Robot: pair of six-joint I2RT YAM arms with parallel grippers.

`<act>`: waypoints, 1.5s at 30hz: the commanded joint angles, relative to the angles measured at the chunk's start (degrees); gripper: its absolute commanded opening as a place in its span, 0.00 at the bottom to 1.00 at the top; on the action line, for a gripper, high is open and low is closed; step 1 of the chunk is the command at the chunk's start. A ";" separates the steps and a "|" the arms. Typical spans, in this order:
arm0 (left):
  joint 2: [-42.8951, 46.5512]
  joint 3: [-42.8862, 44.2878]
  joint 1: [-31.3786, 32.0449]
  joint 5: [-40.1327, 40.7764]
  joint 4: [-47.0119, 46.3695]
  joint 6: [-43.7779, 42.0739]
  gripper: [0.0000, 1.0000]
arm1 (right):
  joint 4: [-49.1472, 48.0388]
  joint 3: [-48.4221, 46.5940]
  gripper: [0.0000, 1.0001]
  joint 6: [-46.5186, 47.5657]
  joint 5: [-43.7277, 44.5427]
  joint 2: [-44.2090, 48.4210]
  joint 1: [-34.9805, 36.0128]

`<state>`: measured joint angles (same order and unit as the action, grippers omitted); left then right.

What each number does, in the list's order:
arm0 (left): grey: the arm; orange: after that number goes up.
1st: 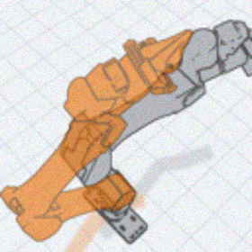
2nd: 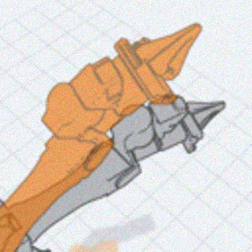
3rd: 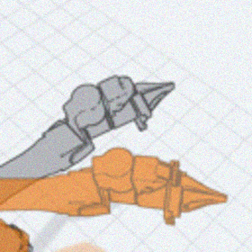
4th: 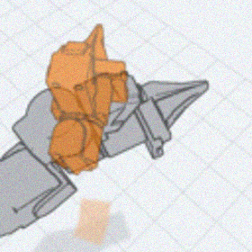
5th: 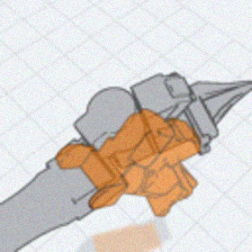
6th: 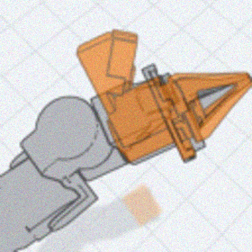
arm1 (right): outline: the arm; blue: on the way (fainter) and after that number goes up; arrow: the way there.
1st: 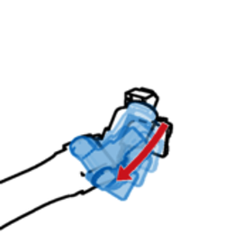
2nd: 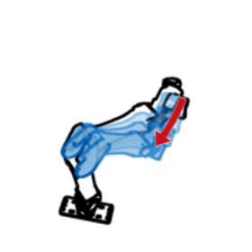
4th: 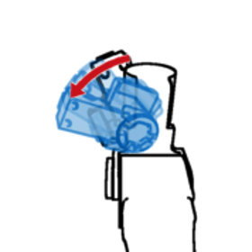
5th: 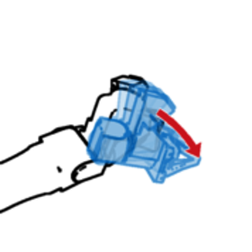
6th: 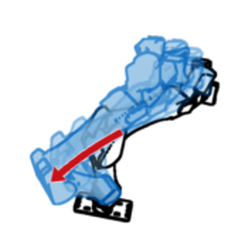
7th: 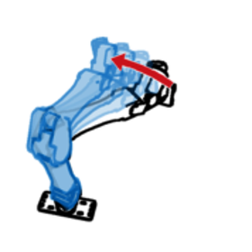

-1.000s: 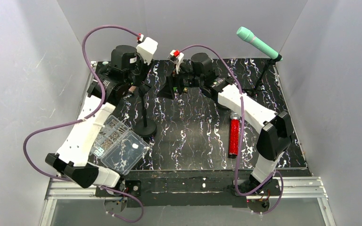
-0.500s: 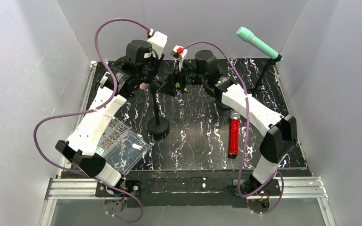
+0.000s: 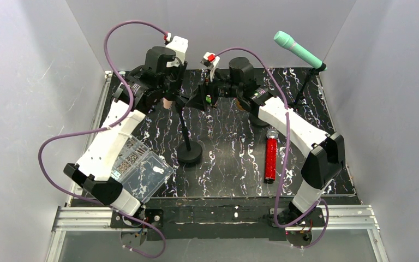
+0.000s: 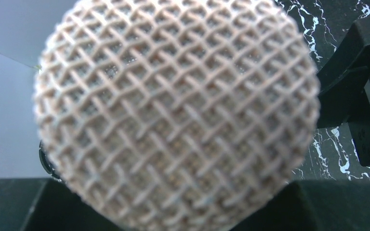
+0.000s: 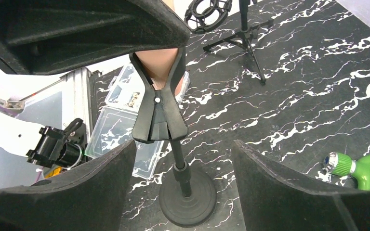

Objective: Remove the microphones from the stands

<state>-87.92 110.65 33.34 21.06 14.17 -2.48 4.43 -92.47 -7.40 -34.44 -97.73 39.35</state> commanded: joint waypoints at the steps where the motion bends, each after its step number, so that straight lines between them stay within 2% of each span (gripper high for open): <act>1: 0.63 2.62 0.43 1.80 -1.30 1.87 0.00 | -2.82 -0.40 0.80 -0.44 -3.32 1.82 0.19; 13: -0.22 3.85 1.10 1.97 -0.02 4.36 0.00 | -2.46 -1.27 0.80 -0.79 -4.71 0.19 0.97; 30: -0.35 5.10 1.24 1.75 2.31 7.50 0.00 | -2.52 -2.40 0.69 -0.73 -4.71 -2.84 1.69; 41: -0.41 4.84 1.22 1.09 3.34 8.55 0.00 | -1.38 -4.16 0.68 -0.84 -5.13 -2.68 1.77; 45: -0.77 5.72 1.20 0.96 3.40 8.76 0.00 | -1.20 -4.30 0.63 -0.73 -5.62 -2.68 1.86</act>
<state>-89.80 112.73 34.26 21.45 18.63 4.80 4.47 -94.02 -8.40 -38.59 -100.99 40.75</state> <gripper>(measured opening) 0.365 0.654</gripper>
